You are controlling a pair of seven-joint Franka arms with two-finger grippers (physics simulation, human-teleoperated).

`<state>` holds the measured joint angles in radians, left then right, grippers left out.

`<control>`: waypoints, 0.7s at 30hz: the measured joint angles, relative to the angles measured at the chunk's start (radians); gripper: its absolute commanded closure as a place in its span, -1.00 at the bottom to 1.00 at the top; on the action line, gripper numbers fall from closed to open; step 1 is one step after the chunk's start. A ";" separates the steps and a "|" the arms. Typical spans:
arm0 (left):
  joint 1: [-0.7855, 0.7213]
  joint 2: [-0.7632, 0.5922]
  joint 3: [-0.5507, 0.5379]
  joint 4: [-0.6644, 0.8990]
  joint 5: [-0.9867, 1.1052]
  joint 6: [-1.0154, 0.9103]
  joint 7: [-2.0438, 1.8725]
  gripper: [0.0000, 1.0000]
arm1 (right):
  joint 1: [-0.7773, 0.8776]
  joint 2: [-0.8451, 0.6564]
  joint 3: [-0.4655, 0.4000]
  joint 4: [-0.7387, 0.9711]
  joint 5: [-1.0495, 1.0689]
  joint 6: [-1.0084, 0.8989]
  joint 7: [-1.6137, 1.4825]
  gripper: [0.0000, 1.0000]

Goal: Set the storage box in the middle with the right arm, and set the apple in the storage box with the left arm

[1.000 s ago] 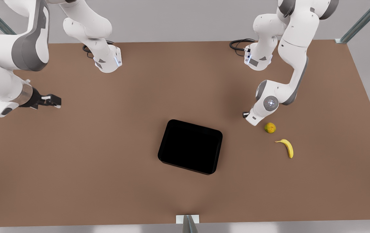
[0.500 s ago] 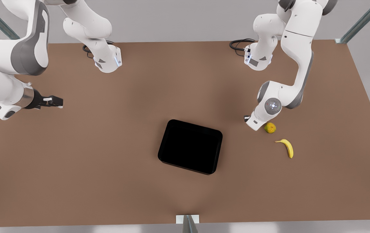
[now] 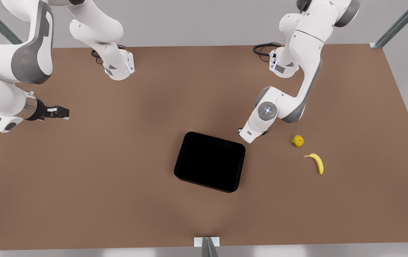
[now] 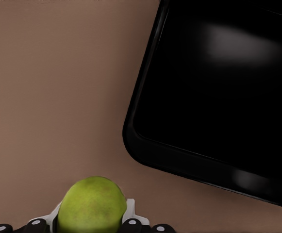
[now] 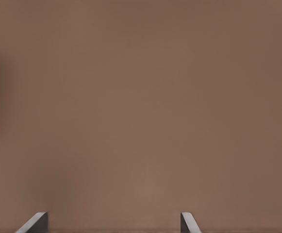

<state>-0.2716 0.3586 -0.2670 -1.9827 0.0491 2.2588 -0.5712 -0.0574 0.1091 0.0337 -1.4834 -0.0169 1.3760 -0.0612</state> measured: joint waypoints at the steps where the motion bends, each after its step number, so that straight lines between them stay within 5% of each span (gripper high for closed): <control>1: -0.006 0.016 0.000 0.036 -0.002 -0.018 0.000 -0.18 | 0.000 0.000 0.000 0.000 0.000 0.000 0.001 -1.00; 10: -0.088 0.200 0.000 0.325 -0.007 -0.059 -0.015 -0.18 | -0.003 0.000 0.000 -0.002 0.000 -0.008 -0.004 -1.00; 20: -0.101 0.324 0.015 0.442 -0.009 -0.059 -0.012 -0.18 | -0.010 0.001 0.000 -0.004 0.000 -0.008 -0.007 -1.00; 21: -0.098 0.327 0.017 0.445 -0.009 -0.059 -0.010 -0.53 | -0.009 0.001 0.000 -0.003 0.000 -0.008 -0.006 -1.00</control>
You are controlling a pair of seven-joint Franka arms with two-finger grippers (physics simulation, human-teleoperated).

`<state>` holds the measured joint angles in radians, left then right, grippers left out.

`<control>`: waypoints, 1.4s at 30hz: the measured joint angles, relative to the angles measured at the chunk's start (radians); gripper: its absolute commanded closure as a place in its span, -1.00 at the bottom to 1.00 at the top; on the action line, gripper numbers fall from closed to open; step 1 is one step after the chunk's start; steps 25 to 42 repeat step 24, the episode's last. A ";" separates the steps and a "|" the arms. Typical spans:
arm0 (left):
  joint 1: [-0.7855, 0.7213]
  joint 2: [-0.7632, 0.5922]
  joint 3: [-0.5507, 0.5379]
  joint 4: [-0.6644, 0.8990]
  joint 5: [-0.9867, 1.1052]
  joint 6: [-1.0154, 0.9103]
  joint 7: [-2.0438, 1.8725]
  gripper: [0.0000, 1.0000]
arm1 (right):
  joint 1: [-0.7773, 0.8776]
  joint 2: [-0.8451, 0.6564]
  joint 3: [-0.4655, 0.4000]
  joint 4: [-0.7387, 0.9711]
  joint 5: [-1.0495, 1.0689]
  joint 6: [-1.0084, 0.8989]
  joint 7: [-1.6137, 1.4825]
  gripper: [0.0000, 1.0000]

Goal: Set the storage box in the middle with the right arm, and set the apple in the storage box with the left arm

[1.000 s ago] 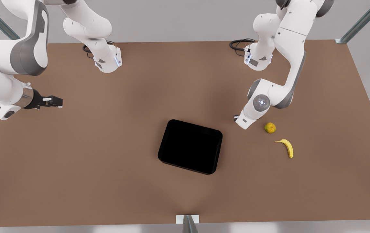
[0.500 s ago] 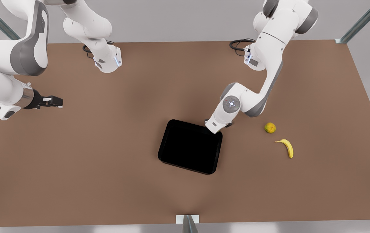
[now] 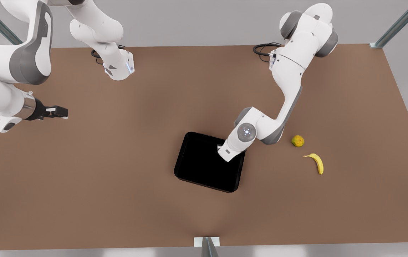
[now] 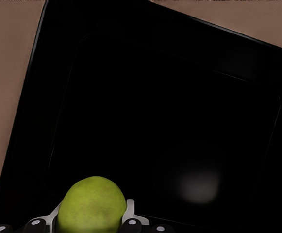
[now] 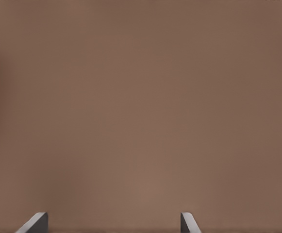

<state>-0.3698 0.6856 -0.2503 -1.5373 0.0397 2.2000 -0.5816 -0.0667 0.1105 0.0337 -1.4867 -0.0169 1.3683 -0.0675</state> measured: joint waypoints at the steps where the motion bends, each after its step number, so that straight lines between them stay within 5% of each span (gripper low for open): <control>1: 0.001 0.000 0.000 0.003 -0.002 0.001 0.003 -1.00 | 0.000 -0.001 0.000 -0.001 0.000 0.000 0.000 -1.00; 10: -0.014 -0.002 0.022 0.002 -0.004 0.011 -0.042 -1.00 | -0.001 0.000 0.000 0.000 0.000 0.000 0.000 -1.00; 15: 0.001 -0.222 0.056 -0.001 0.004 -0.251 0.007 -1.00 | 0.000 0.000 0.000 -0.001 0.000 0.001 0.000 -1.00; 21: 0.099 -0.644 0.176 0.003 0.007 -0.562 0.388 -1.00 | -0.001 0.010 0.000 0.003 0.001 0.003 0.000 -1.00; 24: 0.231 -0.670 0.167 0.008 0.002 -0.597 0.391 -1.00 | -0.013 0.023 -0.002 0.011 0.020 0.022 -0.002 -1.00; 42: 0.231 -0.670 0.167 0.008 0.002 -0.597 0.391 -1.00 | -0.013 0.023 -0.002 0.011 0.020 0.022 -0.002 -1.00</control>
